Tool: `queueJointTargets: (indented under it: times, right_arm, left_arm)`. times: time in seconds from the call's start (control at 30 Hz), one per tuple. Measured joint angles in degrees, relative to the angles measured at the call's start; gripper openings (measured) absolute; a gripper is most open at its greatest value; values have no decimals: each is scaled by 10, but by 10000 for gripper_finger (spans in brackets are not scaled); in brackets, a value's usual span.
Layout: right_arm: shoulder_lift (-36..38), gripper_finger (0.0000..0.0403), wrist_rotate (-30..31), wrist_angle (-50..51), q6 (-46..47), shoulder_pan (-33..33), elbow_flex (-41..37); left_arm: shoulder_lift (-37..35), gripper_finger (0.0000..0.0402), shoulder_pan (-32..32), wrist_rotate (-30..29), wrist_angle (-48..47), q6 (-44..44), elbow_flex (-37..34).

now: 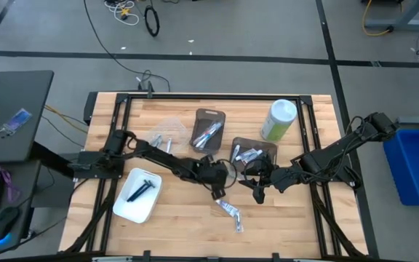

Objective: Pick & Place Travel size toiletries
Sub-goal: Put the green toothbrush into the left black bin

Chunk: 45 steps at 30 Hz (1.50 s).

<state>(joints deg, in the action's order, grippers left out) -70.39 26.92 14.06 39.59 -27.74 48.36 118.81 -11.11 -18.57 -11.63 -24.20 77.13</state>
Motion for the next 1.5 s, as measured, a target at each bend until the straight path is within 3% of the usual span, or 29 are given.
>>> queueJointTargets:
  times: [0.23, 0.43, 0.77, 0.9, 1.2, 1.37, 1.5]
  right_arm:
    - [0, 190, 0, 0, 0, 0, 0]
    - [0, 187, 0, 0, 0, 0, 0]
    - [0, 190, 0, 1, 0, 0, 0]
    - [0, 187, 0, 2, 0, 0, 0]
    - [0, 190, 0, 2, 0, 0, 0]
    - [0, 187, -1, 3, 0, -1, 0]
    - [0, 186, -2, 4, 0, -1, 0]
  left_arm:
    - [0, 229, -6, -72, 9, 36, 30]
    - [15, 229, 5, -10, 2, 34, 28]
    - [54, 225, 9, -8, -5, 31, 28]
    - [55, 188, 9, 10, -7, 31, 29]
    - [36, 35, 8, 88, -25, 67, 27]
    - [-20, 28, -5, 99, -91, 80, 23]
    - [-91, 49, -22, 81, -172, 83, 26]
